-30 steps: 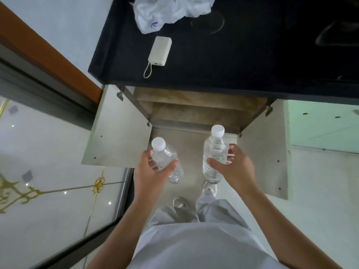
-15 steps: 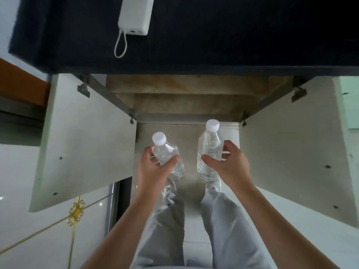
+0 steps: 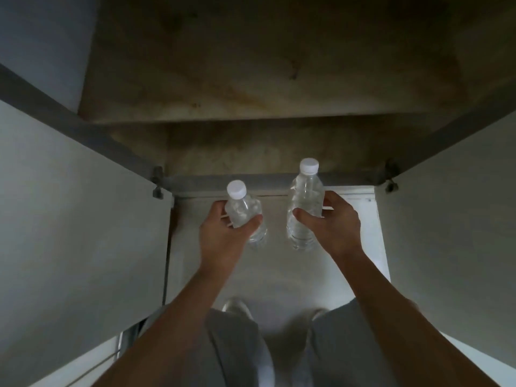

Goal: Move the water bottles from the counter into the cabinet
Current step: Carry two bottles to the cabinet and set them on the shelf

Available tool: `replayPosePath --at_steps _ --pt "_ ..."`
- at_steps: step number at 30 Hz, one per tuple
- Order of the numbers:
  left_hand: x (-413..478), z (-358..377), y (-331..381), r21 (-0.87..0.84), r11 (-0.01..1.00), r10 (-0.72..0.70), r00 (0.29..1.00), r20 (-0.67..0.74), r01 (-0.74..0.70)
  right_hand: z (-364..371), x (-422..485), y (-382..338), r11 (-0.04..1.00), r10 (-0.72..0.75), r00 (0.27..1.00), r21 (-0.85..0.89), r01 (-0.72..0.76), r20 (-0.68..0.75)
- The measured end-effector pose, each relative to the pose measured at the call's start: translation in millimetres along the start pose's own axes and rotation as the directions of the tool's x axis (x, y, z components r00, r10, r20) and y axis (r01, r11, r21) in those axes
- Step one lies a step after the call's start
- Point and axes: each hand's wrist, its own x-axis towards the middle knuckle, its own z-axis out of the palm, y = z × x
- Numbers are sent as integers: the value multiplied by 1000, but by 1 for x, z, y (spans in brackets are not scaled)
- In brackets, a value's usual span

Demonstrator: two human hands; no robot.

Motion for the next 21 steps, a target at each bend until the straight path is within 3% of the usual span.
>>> replayPosePath --at_steps 4,10,21 --pt "60 36 -30 28 999 32 999 32 -33 26 61 23 994 -97 995 -56 95 -25" --pt "139 64 -15 -6 988 152 985 81 -152 38 139 20 970 -240 970 -34 239 -38" --pt "203 96 -40 42 998 -44 989 144 38 69 201 47 990 -62 998 -126 66 32"
